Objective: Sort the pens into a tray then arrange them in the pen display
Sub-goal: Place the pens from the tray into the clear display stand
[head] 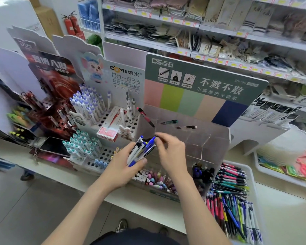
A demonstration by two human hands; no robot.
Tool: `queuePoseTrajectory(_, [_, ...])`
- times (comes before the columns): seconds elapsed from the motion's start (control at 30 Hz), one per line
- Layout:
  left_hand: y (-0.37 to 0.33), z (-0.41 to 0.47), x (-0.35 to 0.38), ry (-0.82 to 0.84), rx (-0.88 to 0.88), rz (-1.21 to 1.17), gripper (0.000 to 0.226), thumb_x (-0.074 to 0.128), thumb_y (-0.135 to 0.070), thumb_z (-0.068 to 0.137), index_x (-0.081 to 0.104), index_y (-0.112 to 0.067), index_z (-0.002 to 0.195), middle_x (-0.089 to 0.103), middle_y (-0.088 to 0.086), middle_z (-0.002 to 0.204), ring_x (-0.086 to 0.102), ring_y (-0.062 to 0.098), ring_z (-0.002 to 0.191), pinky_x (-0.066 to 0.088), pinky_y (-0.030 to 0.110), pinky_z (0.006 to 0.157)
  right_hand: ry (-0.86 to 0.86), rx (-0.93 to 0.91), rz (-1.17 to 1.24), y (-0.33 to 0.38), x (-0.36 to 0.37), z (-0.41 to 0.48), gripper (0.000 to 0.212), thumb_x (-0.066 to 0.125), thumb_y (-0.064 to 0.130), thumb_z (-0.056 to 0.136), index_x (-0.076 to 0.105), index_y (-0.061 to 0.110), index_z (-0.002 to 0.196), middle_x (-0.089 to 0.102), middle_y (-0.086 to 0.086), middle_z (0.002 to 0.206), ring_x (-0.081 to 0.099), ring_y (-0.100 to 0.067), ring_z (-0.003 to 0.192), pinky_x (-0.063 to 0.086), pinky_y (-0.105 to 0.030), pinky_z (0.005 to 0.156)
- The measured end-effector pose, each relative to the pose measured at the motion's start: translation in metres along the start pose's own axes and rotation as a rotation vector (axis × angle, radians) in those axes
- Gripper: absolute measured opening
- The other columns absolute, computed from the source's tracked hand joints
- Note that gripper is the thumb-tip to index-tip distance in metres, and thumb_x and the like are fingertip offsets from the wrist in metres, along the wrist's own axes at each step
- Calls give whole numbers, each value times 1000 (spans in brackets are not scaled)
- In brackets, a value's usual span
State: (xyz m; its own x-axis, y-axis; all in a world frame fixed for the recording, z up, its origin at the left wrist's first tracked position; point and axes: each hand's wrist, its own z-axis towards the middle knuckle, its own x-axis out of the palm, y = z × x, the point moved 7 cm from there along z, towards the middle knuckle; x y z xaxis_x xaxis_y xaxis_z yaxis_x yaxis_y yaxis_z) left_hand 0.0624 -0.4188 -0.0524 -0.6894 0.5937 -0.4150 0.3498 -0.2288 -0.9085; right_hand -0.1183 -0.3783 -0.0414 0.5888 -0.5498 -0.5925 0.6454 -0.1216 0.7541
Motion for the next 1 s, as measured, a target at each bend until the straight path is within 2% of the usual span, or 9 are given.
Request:
queuePoseTrajectory(0.1, [2,0,-1,-13,-16,7,21,72,-33,101,62,-41,118,74,-6,101,69,19,89,54,34,80,45,-40,-140,0,8,-5,27,61,18,105,77,21,126,78,3,115,61,-24,106,50,-47,97])
queuePoseTrajectory(0.23, [3,2,2,-15,-14,29,23,72,-31,101,61,-41,118,72,-14,99,68,10,88,54,25,76,7,91,262,6,-10,-7,20,63,28,103,81,31,112,75,19,101,64,-9,98,50,-28,86])
queuePoseTrajectory(0.37, [4,6,9,32,-4,44,26,73,-37,99,61,-38,123,74,-6,100,70,19,90,59,48,83,62,152,319,3,-10,-8,8,75,30,98,82,31,101,77,15,98,65,-7,92,54,-33,84])
queuePoseTrajectory(0.43, [4,7,11,30,-8,30,22,73,-36,99,63,-36,119,73,-7,98,69,18,91,58,45,85,-39,249,448,-4,-18,-6,9,69,26,104,77,25,101,77,7,91,68,-9,85,57,-40,81])
queuePoseTrajectory(0.5, [3,6,12,31,-10,9,19,72,-34,100,63,-36,118,73,-8,99,69,15,94,55,40,88,-263,288,524,-8,-41,-6,13,59,23,109,70,19,104,76,3,87,67,-8,78,54,-33,76])
queuePoseTrajectory(0.63, [3,7,14,20,-26,-57,20,69,-33,103,64,-36,122,74,-9,108,69,12,101,55,36,90,-616,136,418,1,-86,-13,16,53,22,112,66,12,115,73,4,92,70,-16,78,57,-30,73])
queuePoseTrajectory(0.83, [-4,10,18,-10,-31,-128,20,69,-28,103,65,-36,121,74,-12,109,69,5,100,53,19,81,-223,-29,4,-21,-31,-16,15,62,15,108,74,13,116,74,3,100,64,-13,86,53,-34,78])
queuePoseTrajectory(0.93, [-3,11,21,2,-62,-219,13,68,-26,104,66,-29,117,73,-7,88,63,5,71,49,19,64,-148,-43,-243,-28,-13,-22,20,65,16,105,78,15,119,74,-1,107,55,-24,98,52,-47,87])
queuePoseTrajectory(1.0, [-2,11,23,13,-83,-278,9,66,-25,105,64,-22,113,69,0,77,54,11,57,44,22,54,-202,-23,-226,-21,-23,-23,23,61,20,105,78,18,120,72,1,110,52,-21,101,49,-41,90])
